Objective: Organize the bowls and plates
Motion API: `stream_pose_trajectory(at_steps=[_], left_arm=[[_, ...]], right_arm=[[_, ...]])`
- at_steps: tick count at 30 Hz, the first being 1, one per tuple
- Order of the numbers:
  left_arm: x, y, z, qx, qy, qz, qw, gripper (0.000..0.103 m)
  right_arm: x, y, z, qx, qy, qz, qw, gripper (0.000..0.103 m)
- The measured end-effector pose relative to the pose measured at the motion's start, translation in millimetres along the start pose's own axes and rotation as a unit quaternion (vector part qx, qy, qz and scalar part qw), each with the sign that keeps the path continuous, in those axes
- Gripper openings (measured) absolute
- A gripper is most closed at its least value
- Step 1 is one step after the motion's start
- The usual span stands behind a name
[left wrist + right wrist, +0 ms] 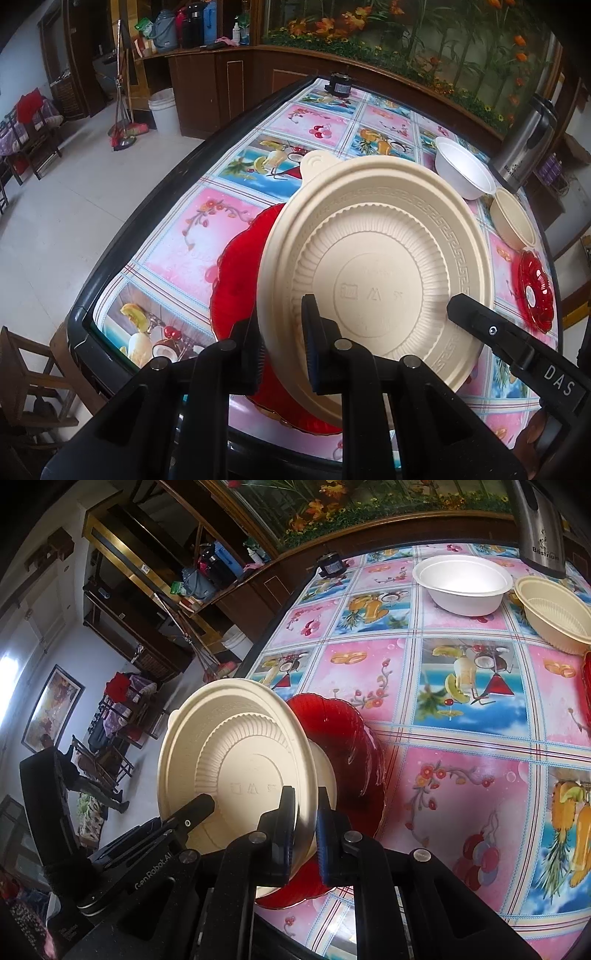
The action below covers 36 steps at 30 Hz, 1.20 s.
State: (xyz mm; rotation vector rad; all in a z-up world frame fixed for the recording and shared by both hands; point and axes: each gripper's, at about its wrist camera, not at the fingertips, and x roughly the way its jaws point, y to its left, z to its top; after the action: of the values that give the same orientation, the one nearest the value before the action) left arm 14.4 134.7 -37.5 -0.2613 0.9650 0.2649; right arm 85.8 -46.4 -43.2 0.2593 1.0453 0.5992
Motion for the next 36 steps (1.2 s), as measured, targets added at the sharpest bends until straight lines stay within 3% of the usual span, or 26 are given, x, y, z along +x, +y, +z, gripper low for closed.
stream_pose_trajectory(at_steps=[36], left_arm=[[17, 7, -3, -0.015, 0.024, -0.018, 0.9994, 0.015]], right_arm=[[12, -3, -4, 0.007, 0.026, -0.014, 1.0, 0.013]])
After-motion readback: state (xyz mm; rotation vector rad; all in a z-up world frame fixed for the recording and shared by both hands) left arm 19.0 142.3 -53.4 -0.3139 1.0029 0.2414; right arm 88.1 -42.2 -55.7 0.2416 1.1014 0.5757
